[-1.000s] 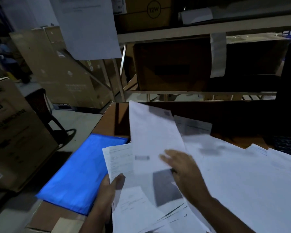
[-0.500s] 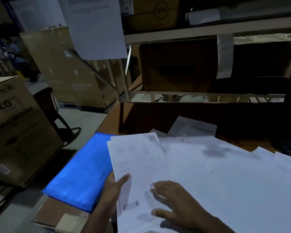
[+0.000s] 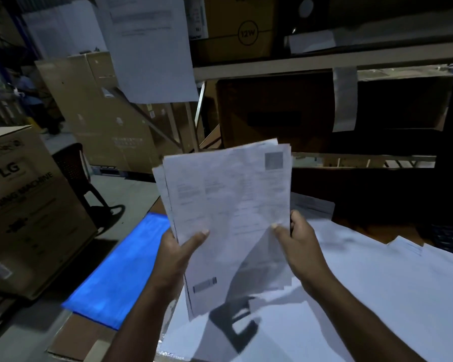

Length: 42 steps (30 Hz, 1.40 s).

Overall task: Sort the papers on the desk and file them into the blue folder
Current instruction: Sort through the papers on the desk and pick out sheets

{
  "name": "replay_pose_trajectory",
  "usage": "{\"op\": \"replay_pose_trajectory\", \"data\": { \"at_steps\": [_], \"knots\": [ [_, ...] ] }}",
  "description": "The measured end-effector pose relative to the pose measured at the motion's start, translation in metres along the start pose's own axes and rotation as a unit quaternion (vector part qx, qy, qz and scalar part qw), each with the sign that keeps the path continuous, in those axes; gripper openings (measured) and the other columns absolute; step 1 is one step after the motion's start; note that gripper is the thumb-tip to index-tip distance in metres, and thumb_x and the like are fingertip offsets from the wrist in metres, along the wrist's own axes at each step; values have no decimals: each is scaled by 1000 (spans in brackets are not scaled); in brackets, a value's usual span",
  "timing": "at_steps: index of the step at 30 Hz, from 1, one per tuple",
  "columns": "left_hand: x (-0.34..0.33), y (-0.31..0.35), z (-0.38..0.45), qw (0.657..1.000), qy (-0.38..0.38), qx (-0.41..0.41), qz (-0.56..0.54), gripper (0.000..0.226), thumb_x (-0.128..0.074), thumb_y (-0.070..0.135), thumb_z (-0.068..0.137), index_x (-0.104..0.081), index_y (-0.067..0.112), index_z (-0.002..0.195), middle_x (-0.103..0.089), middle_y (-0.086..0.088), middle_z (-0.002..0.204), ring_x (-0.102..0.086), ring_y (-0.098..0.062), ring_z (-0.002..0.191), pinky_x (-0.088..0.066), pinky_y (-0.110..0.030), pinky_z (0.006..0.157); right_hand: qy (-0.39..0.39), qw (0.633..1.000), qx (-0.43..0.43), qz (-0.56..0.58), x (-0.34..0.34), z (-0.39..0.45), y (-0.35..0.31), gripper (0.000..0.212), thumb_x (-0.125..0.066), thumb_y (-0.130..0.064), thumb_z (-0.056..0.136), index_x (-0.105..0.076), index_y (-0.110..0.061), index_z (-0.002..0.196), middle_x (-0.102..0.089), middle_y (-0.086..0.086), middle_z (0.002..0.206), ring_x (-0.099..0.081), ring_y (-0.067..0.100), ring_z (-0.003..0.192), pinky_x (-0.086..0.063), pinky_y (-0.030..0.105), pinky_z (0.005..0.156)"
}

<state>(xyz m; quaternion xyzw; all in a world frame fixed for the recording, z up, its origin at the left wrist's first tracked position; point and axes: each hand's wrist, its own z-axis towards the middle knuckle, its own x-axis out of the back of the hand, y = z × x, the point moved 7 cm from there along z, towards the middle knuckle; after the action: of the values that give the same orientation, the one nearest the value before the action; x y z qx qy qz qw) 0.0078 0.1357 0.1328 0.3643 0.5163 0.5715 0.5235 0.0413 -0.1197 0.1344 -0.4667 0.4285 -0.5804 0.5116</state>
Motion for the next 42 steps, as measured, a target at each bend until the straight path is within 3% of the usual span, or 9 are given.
{"op": "replay_pose_trajectory", "data": {
  "at_steps": [3,9,16,22,27,31,36,39,42],
  "knots": [
    [-6,21,10,999,3,-42,-2,38,-81,19,82,-72,16,118,-79,-6,116,-77,-24,105,-62,-31,83,21,999,17,36,4,-2,-14,11,-55,-24,102,-55,-33,107,-69,-12,104,-69,3,91,-59,26,74],
    [-7,1,1,997,22,-7,67,65,-85,57,58,-74,22,111,-80,0,106,-75,-27,103,-64,-43,84,19,999,-23,27,2,-20,10,36,-66,-27,95,-44,-27,123,-62,-11,118,-63,8,108,-58,27,84],
    [-8,-5,-4,998,33,22,53,65,-84,56,63,-69,24,118,-78,2,108,-72,-28,104,-63,-52,89,9,999,-40,30,-1,-18,13,21,-59,-27,99,-48,-36,114,-62,-19,112,-64,10,103,-56,19,71],
    [-5,19,10,999,31,-25,18,64,-80,56,63,-70,21,115,-79,-2,108,-76,-19,99,-61,-27,75,18,999,-3,48,2,-11,-8,28,-65,-34,94,-48,-38,116,-65,-19,108,-67,2,96,-57,19,70],
    [4,0,12,995,52,6,84,66,-80,69,64,-66,34,118,-75,3,108,-70,-21,105,-62,-44,87,1,1000,-9,26,-3,-9,-1,24,-62,-25,97,-51,-32,117,-65,-13,111,-65,8,100,-59,24,74],
    [9,-29,8,995,50,38,83,50,-88,48,71,-70,32,115,-79,7,107,-74,-22,102,-64,-37,82,-47,997,-51,-19,-9,-12,27,28,-54,-23,102,-47,-37,125,-61,-12,121,-62,16,113,-59,35,90],
    [4,-60,-14,994,45,52,81,19,-77,13,90,-73,25,104,-81,18,96,-77,-9,96,-60,-19,70,-88,993,-49,-60,-15,-23,38,28,-40,-25,107,-47,-38,131,-61,-16,125,-58,3,115,-48,15,88],
    [8,-59,-8,993,69,51,85,14,-71,21,97,-75,23,110,-82,10,103,-78,-13,96,-64,-37,78,-71,995,-33,-62,-18,-19,28,26,-40,-24,107,-51,-34,128,-63,-17,121,-61,1,111,-51,18,88],
    [10,-57,-2,992,58,44,105,15,-68,24,100,-74,25,113,-81,7,107,-77,-13,97,-63,-32,81,-75,995,-54,-37,-19,-17,37,29,-40,-25,107,-53,-32,131,-64,-18,124,-61,2,114,-51,28,96]
  ]
}}
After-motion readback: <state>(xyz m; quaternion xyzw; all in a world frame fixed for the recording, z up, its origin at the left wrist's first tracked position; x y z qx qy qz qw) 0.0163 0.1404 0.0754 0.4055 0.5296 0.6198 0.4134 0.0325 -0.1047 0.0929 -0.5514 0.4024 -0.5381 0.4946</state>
